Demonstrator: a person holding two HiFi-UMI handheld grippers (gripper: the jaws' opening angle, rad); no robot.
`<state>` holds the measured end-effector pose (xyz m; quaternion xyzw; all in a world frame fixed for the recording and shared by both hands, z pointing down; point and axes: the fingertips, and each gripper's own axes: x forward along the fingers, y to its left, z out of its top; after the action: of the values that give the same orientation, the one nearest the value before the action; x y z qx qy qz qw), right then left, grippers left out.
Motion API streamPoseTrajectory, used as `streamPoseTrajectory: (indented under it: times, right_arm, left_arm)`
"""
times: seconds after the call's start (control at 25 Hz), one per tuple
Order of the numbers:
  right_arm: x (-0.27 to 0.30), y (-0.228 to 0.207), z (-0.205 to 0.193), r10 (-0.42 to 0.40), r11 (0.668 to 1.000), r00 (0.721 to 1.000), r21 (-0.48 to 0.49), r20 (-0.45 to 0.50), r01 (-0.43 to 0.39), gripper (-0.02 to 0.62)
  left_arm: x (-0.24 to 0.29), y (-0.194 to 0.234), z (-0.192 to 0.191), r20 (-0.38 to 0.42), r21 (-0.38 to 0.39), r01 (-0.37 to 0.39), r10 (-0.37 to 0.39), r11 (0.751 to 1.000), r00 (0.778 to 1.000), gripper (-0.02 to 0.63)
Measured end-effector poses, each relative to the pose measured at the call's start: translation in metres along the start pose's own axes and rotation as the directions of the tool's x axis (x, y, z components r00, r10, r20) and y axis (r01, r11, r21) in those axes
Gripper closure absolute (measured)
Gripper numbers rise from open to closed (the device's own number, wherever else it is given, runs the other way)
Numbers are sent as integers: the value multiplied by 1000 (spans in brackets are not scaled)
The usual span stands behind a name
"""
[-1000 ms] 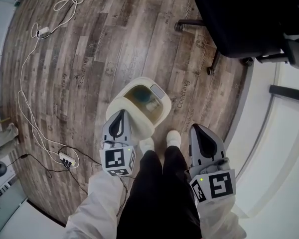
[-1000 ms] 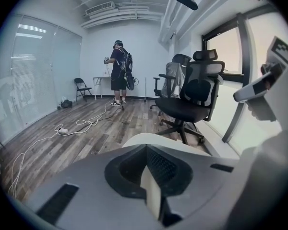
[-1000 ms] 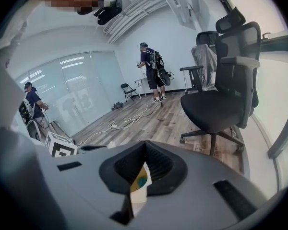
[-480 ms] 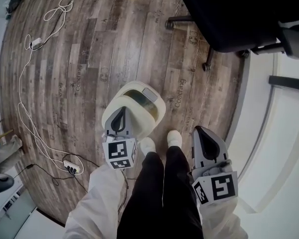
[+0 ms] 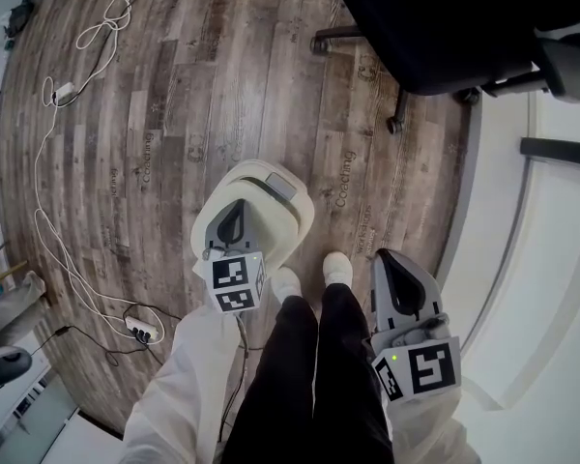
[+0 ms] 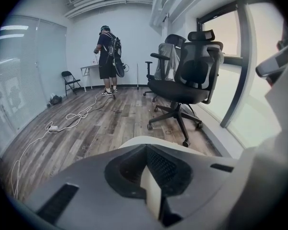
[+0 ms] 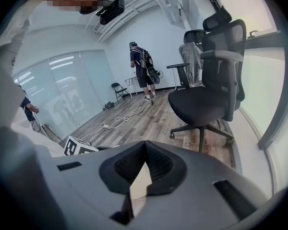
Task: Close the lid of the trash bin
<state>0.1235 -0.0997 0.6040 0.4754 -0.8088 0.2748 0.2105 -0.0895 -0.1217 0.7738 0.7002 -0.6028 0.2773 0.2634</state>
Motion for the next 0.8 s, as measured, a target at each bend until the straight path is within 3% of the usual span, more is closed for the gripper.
streamPoseTrajectory:
  times: [0.56,0.8]
  right_arm:
    - [-1,-17,-8,-27,999,1000,33,-11,27,572]
    - [0,-13,-11,-11,1000,1000,28,-19,11,572]
  left_arm:
    - [30,-4,-21,-71,65,7,-3,998,997,601]
    - [33,-2,-24,-67,87,-3,9,996,998,601]
